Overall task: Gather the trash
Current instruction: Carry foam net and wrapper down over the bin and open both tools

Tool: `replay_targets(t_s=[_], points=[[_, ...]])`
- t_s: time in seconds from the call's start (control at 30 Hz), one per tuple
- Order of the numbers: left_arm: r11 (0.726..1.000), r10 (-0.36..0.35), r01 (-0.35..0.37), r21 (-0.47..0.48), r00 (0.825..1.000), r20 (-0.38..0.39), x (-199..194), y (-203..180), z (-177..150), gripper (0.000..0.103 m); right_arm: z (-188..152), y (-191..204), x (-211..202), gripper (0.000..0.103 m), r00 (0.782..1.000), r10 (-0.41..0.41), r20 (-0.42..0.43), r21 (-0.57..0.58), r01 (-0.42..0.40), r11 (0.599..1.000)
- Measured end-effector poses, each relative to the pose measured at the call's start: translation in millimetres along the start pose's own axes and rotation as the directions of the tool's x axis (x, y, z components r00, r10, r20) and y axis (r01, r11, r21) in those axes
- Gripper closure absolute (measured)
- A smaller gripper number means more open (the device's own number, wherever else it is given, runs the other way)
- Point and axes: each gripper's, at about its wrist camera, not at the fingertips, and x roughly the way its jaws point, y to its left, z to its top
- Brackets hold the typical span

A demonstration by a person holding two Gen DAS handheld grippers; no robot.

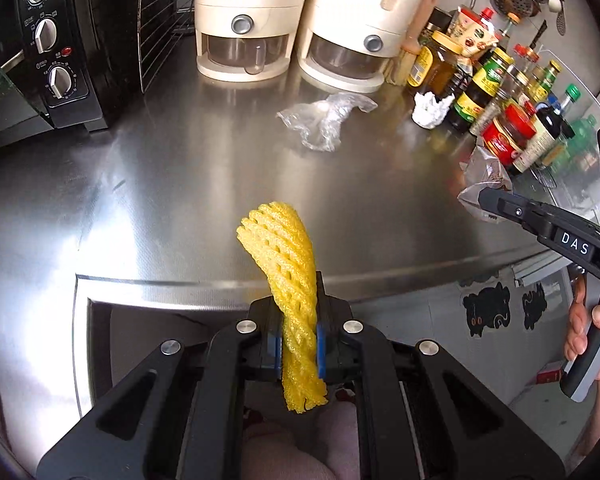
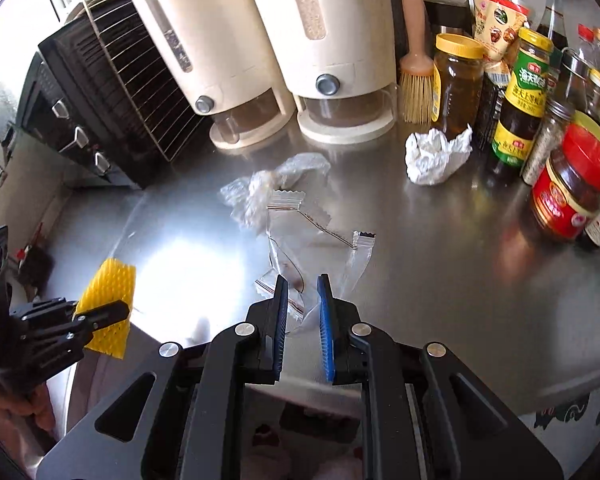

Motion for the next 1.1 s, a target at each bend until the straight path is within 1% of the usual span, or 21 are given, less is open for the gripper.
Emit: replay_targets(t_s=[0.13, 0.23, 0.33, 0.4, 0.5, 0.6, 0.73, 0.83, 1.0, 1.1], points=[[0.999, -0.022, 0.023, 0.026, 1.000, -0.021, -9.5, -13.8, -28.4, 0.093, -38.2, 3.2, -13.9, 0.087, 1.000, 0.015, -0.021, 0.023, -0.014, 1.000], [0.998, -0.042, 0.044, 0.039, 0.998, -0.051, -11.7, -21.9, -50.1, 0.093, -69.2, 5.3, -24.0, 0.087, 0.998, 0.024, -0.056, 0.038, -0.021, 0.999], [0.997, -0.052, 0.056, 0.052, 0.995, -0.087, -5.2, -26.8, -72.2, 0.093, -96.7, 6.7, -27.5, 0.087, 0.994, 0.032, -0.103, 0.049, -0.027, 0.998], [0.997, -0.059, 0.065, 0.047, 0.991, -0.121, 6.0, -27.8, -86.3, 0.093, -116.9, 4.6, -22.4, 0.087, 0.989, 0.036, -0.145, 0.060, -0.028, 0.998], [0.996, -0.070, 0.078, 0.036, 0.982, -0.177, 27.5, -28.9, -106.3, 0.093, -145.0, -2.1, -5.2, 0.087, 0.976, 0.043, -0.213, 0.094, -0.023, 0.995], [0.994, -0.103, 0.108, 0.011, 0.970, -0.220, 48.9, -29.1, -122.9, 0.093, -167.1, -7.8, 16.1, 0.087, 0.963, 0.036, -0.266, 0.112, -0.006, 0.994], [0.992, -0.117, 0.123, 0.005, 0.956, -0.268, 80.1, -31.0, -140.3, 0.093, -186.3, -16.0, 43.1, 0.087, 0.950, 0.034, -0.312, 0.144, 0.012, 0.989], [0.993, -0.098, 0.112, 0.028, 0.943, -0.317, 110.3, -34.1, -151.9, 0.093, -193.7, -22.0, 62.5, 0.087, 0.942, 0.030, -0.335, 0.161, 0.026, 0.987], [0.992, -0.102, 0.122, 0.031, 0.922, -0.373, 158.6, -35.2, -168.2, 0.093, -214.6, -32.4, 99.8, 0.087, 0.925, 0.010, -0.379, 0.193, 0.069, 0.979], [0.992, -0.091, 0.119, 0.044, 0.910, -0.404, 185.0, -35.7, -174.8, 0.093, -226.5, -41.8, 123.3, 0.087, 0.914, 0.023, -0.406, 0.240, 0.083, 0.967]])
